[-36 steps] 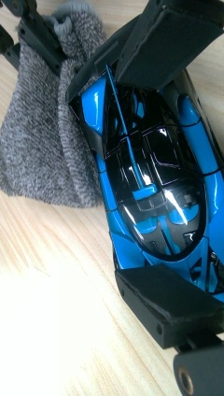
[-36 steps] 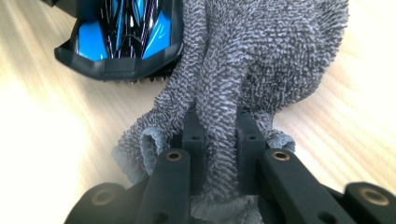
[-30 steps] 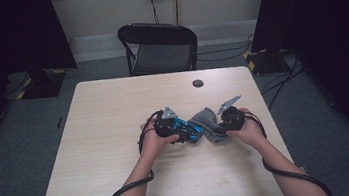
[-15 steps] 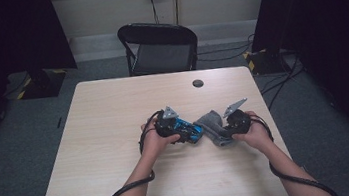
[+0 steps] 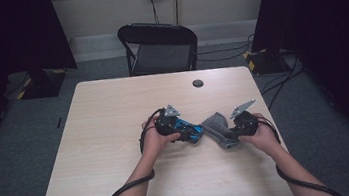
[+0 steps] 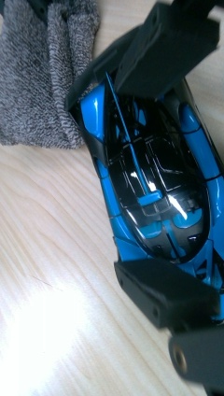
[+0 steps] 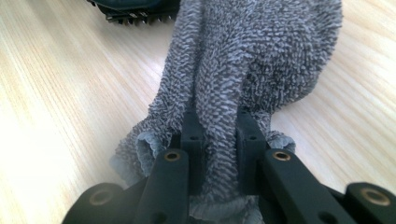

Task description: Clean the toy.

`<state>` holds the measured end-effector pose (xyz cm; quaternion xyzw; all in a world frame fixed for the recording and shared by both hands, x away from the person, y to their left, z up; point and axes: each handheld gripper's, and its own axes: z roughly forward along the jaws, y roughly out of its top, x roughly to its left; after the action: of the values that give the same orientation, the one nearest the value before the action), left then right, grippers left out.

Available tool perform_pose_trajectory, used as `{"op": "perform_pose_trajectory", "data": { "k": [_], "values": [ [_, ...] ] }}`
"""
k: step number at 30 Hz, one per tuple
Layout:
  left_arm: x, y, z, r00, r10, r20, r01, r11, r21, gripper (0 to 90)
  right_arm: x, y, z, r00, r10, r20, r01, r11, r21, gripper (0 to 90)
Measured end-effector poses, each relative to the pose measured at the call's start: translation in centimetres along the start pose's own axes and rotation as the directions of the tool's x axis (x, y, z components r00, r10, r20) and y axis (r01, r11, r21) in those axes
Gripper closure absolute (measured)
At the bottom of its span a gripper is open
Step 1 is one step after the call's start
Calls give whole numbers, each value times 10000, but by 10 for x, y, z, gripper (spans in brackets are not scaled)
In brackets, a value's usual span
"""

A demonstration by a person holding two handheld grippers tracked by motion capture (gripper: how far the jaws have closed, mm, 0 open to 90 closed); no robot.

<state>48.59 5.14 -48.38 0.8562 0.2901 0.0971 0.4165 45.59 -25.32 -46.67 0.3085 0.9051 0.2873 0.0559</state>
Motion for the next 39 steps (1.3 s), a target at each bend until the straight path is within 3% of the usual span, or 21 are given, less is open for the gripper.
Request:
{"op": "perform_pose_trajectory", "data": {
  "k": [7,14,18,28,36,39],
  "values": [
    [-1,1,-9,9994,-338,90,338,9994,85,172,-4,-5,-12,9995,263,161,-262,9997,-33,777],
    [-4,3,-27,9995,-241,194,243,9997,-88,177,-5,3,-29,9985,488,241,-477,9980,-425,776],
    [-4,1,-40,9998,-181,126,183,9997,-146,178,-1,13,-36,9991,370,203,-356,9973,-647,776],
    [1,-7,-76,9996,-269,-21,267,9978,-613,178,25,50,-40,9985,-541,-111,528,9936,-995,777],
    [13,-18,-105,9978,-622,-218,598,9934,-979,174,44,80,-26,9926,-1099,-526,1032,9878,-1167,778],
    [18,-26,-117,9969,-636,-469,593,9942,-893,172,51,90,-18,9885,-1325,-722,1233,9850,-1204,778]
  ]
}}
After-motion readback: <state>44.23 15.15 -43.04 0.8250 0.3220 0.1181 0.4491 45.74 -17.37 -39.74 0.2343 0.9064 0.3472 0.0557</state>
